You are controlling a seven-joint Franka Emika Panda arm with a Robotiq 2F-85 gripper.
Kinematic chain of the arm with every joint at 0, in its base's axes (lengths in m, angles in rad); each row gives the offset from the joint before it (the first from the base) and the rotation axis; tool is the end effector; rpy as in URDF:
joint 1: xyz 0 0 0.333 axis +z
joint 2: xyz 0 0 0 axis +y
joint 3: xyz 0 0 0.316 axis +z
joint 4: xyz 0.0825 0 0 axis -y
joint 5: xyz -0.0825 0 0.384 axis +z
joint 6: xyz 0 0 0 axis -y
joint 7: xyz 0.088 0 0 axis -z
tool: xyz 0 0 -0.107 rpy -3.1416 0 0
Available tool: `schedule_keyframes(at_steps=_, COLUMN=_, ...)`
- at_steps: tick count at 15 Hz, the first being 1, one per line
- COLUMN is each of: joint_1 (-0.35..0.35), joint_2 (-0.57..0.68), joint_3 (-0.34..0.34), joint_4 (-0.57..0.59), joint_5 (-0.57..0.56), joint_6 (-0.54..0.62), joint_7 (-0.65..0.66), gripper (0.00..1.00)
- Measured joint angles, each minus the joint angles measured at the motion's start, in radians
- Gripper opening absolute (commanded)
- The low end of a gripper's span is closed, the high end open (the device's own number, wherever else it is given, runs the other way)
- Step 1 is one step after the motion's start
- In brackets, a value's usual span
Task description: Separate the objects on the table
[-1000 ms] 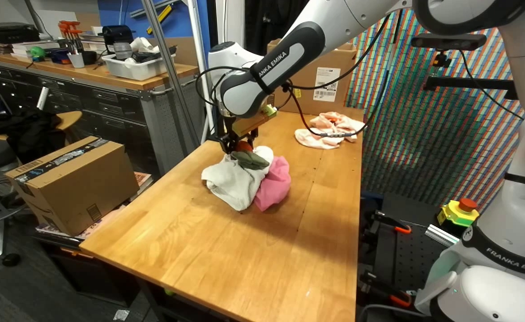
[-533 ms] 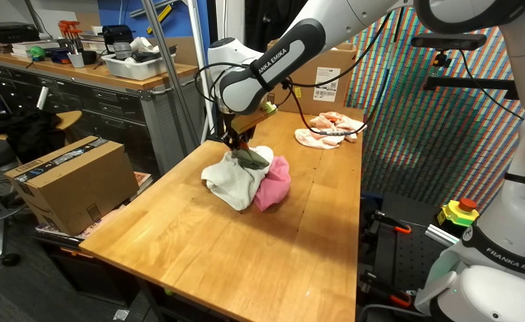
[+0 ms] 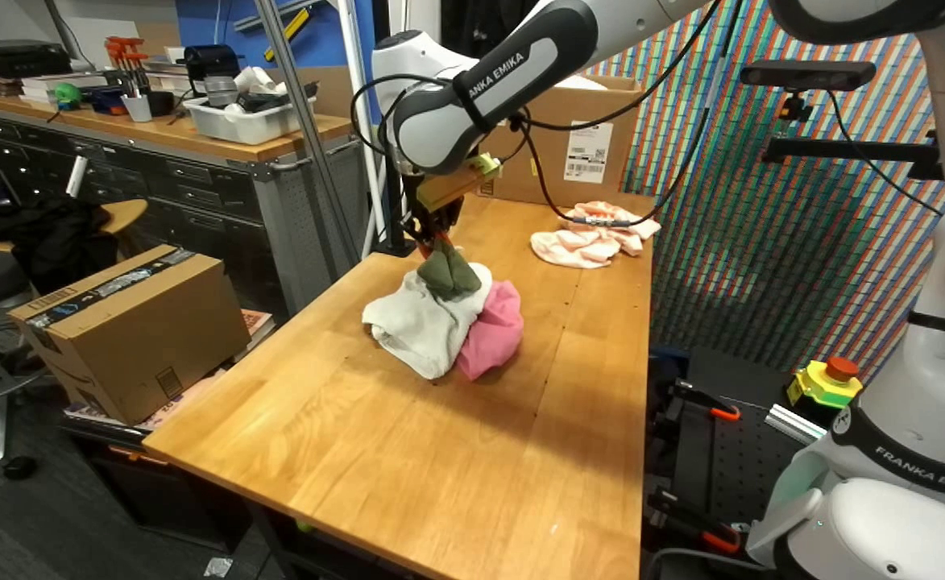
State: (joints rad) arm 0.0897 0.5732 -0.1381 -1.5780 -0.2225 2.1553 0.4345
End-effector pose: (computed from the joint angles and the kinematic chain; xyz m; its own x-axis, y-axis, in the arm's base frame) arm 0.6956 -0.0292 0.3101 0.9428 -0.3188 0.0974 -0.3331 -0.9122 0.2385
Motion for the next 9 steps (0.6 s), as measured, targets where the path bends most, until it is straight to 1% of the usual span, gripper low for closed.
schedule_keyframes(at_steps=4, joint_1=0.0, joint_2=-0.036, joint_3=-0.023, joint_4=0.069, joint_5=-0.038, joint_6=-0.064, joint_7=0.0, gripper=0.07)
schedule_keyframes(at_steps=9, joint_1=-0.008, joint_2=-0.051, joint_3=-0.048, joint_4=0.141, joint_5=-0.078, joint_6=-0.095, joint_7=0.004, gripper=0.07)
